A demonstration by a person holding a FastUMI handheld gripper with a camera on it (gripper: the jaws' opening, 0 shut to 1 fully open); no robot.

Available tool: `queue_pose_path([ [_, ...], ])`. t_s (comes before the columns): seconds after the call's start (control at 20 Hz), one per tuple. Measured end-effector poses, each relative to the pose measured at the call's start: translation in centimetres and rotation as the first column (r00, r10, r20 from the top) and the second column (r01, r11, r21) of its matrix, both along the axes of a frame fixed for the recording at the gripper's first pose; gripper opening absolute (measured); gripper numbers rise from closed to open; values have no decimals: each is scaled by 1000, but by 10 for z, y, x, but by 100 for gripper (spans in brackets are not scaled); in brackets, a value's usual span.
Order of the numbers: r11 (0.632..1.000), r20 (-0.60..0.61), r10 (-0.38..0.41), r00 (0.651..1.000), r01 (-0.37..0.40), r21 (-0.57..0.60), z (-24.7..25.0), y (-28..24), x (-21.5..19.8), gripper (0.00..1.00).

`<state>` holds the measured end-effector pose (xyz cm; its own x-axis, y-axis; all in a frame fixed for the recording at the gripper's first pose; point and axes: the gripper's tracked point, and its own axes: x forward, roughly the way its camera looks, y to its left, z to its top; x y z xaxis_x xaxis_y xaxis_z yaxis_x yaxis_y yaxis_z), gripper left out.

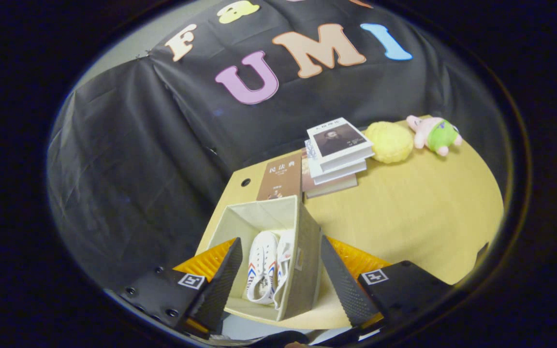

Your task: Open the storage box then place both shoes into the box .Put the left shoe in first, then the right shoe, with the right side of both shoes facing outward in a uniform manner.

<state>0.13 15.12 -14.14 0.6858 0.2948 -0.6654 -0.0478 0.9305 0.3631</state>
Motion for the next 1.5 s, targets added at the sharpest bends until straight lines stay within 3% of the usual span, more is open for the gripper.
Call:
queue_pose_path([
  [0.25,997,174,6,985,8,-78,38,-44,6,100],
  [0.65,980,368,-39,929,108,-170,88,-129,13,100],
  [1.25,929,573,-72,816,265,-260,139,-214,3,100],
  [1.5,923,583,-77,809,278,-264,140,-223,3,100],
])
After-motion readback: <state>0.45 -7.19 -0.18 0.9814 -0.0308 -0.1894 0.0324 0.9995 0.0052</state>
